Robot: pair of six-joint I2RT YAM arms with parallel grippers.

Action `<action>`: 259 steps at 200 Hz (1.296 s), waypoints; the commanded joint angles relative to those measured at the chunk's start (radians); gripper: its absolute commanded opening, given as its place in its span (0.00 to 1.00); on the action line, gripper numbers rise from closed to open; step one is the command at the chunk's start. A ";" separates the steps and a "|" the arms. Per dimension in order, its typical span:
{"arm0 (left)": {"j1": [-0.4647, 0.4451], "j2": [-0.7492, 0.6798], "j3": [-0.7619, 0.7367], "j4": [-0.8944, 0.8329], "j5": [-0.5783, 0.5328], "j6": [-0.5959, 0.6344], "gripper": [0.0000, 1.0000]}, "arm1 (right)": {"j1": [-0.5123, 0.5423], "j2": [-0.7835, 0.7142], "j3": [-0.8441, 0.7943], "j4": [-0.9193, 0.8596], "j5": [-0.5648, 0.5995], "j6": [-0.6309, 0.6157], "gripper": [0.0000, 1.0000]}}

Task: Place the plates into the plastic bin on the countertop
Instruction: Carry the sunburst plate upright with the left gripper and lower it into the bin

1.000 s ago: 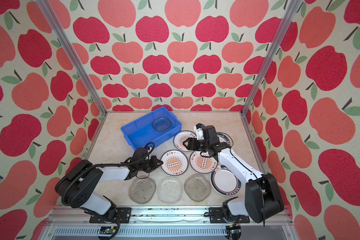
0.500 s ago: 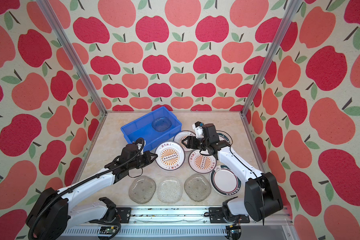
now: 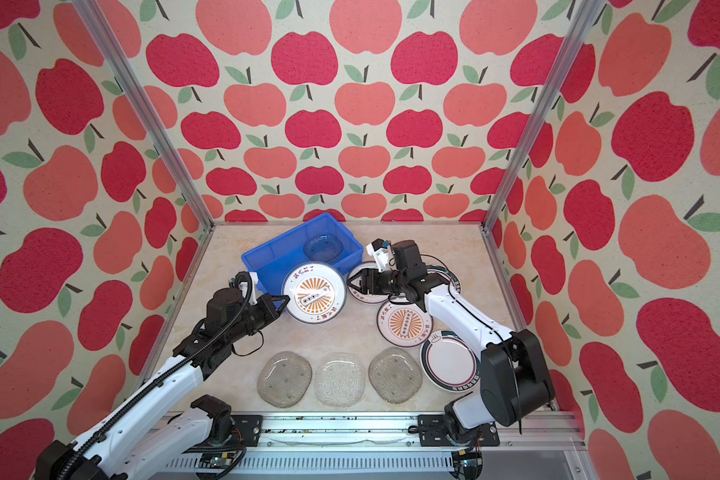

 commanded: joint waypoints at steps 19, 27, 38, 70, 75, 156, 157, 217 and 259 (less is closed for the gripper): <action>0.055 -0.016 -0.002 0.080 0.065 -0.021 0.00 | 0.014 0.041 0.051 0.015 -0.033 0.006 0.65; 0.065 -0.018 -0.005 0.086 0.071 -0.028 0.00 | 0.016 0.050 0.056 0.021 -0.037 0.008 0.64; 0.081 -0.021 -0.013 0.106 0.084 -0.042 0.00 | 0.017 0.065 0.060 0.033 -0.045 0.016 0.63; 0.105 -0.007 -0.031 0.150 0.099 -0.066 0.00 | 0.028 0.103 0.090 0.069 -0.072 0.029 0.62; 0.107 -0.002 -0.036 0.165 0.104 -0.071 0.00 | 0.031 0.112 0.097 0.071 -0.076 0.030 0.62; 0.156 0.053 -0.049 0.249 0.125 -0.099 0.00 | 0.073 0.266 0.260 0.070 -0.125 0.033 0.35; 0.158 0.054 -0.049 0.249 0.126 -0.099 0.00 | 0.072 0.268 0.262 0.069 -0.127 0.033 0.35; 0.229 0.082 -0.036 0.248 0.175 -0.099 0.00 | 0.080 0.362 0.396 0.034 -0.129 0.042 0.00; 0.295 0.085 0.002 0.152 0.153 -0.070 0.38 | 0.080 0.505 0.608 0.021 -0.136 0.096 0.00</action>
